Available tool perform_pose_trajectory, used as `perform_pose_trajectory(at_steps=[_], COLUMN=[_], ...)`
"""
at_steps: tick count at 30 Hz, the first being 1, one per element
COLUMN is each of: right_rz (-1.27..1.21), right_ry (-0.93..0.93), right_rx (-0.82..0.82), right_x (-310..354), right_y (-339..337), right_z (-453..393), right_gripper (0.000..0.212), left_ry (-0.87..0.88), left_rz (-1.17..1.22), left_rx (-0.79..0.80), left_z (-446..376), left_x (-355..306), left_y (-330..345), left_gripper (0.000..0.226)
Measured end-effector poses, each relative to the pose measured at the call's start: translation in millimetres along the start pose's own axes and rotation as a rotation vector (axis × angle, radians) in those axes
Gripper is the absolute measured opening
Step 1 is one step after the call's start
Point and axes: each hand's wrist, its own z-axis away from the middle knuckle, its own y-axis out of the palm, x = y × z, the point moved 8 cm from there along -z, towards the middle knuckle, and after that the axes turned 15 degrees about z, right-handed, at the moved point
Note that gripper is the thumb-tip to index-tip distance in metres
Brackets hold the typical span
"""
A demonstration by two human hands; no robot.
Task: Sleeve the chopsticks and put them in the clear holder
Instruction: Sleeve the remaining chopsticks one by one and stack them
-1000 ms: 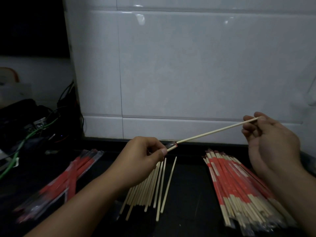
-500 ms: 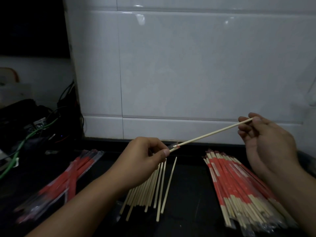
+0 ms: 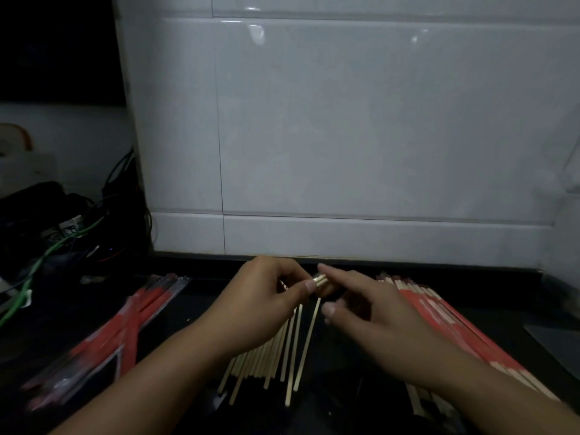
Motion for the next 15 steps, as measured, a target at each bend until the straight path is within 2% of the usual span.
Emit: perform_pose_trajectory(at_steps=[3,7,10,15], right_rz=[-0.306,-0.320,-0.326,-0.536], right_ry=[0.171,0.240,0.255,0.336], right_rx=[-0.181,-0.123,-0.115,-0.269], right_x=[-11,-14,-15,-31], right_y=[-16,-19,-17,-30], right_z=[-2,0,0,-2], right_gripper=[0.036,0.008,0.010,0.015], left_ry=[0.001,0.027,0.034,0.014], left_rz=[-0.004,-0.008,0.001,0.010], left_rx=[0.001,0.051,0.078,0.075], left_z=[1,4,4,2], left_x=[-2,-8,-9,-8], left_y=[1,8,12,6], left_gripper=[0.010,0.010,0.008,0.003])
